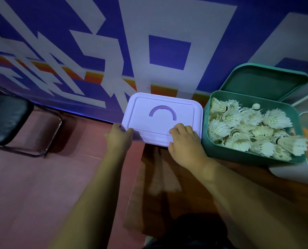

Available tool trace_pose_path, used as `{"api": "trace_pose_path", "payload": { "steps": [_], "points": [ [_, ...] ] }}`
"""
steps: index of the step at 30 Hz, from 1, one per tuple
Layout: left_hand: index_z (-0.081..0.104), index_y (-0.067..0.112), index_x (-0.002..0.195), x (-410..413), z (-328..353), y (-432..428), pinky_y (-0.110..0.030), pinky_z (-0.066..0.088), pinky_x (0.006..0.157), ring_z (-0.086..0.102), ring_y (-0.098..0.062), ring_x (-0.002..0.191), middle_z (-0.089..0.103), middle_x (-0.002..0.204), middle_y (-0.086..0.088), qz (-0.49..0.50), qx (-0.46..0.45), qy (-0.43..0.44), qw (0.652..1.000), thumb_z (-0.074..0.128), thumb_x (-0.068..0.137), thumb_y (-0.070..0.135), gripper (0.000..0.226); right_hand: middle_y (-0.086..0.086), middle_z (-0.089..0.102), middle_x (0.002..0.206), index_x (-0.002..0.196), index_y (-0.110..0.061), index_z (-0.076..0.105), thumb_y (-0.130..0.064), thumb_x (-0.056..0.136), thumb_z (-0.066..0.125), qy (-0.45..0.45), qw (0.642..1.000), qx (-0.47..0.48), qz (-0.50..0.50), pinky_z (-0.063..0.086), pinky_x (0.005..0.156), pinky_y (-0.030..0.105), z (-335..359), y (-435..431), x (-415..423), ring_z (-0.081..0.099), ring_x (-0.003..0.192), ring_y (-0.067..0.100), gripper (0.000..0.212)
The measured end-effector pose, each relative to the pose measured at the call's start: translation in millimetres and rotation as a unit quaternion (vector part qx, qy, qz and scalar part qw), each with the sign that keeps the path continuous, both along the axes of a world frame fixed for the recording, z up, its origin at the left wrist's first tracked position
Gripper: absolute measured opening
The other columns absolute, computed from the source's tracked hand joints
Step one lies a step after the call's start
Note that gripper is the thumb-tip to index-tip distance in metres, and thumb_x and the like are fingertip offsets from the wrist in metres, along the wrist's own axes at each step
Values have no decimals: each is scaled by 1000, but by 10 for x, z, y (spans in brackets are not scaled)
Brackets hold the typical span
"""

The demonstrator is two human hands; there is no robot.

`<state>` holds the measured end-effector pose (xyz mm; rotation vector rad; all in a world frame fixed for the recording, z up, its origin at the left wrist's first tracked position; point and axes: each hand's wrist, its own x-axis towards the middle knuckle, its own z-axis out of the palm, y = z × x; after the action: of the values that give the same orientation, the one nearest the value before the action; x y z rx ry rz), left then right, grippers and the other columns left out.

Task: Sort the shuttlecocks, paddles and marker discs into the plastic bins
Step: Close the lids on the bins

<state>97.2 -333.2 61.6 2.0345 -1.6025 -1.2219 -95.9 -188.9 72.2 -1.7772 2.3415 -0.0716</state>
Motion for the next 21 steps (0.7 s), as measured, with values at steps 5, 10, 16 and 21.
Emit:
{"api": "trace_pose_path", "payload": {
  "steps": [5, 10, 16, 21],
  "points": [
    [57, 14, 128, 18, -7, 3, -52, 65, 77, 70, -23, 78, 63, 100, 0, 34, 26, 78, 996, 68, 83, 21, 47, 4, 51, 131, 131, -16, 57, -30, 93, 58, -2, 1000, 25, 3, 49, 95, 50, 5, 59, 7, 49, 111, 33, 41],
    [53, 12, 138, 30, -25, -28, -47, 66, 74, 72, -29, 86, 63, 120, -12, 41, 38, 92, 994, 74, 92, 20, 51, 4, 49, 139, 134, -13, 57, -35, 96, 55, -22, 997, 75, 9, 48, 100, 47, 80, -2, -44, 47, 115, 34, 44],
    [45, 2, 140, -149, 162, 144, -49, 46, 95, 50, -42, 118, 43, 139, -23, -34, -80, -110, 990, 67, 93, 19, 55, 3, 53, 148, 144, -17, 60, -36, 100, 56, -163, 982, 91, -42, 46, 111, 46, 302, -93, -179, 50, 133, 31, 49],
    [49, 4, 143, -740, 590, 349, -39, 45, 95, 57, -37, 121, 60, 135, -16, -163, -117, -49, 978, 65, 91, 22, 58, -2, 71, 125, 122, -19, 76, -19, 96, 63, -278, 938, -101, -183, 45, 92, 23, 675, -6, -629, 67, 109, 19, 29]
  ]
}}
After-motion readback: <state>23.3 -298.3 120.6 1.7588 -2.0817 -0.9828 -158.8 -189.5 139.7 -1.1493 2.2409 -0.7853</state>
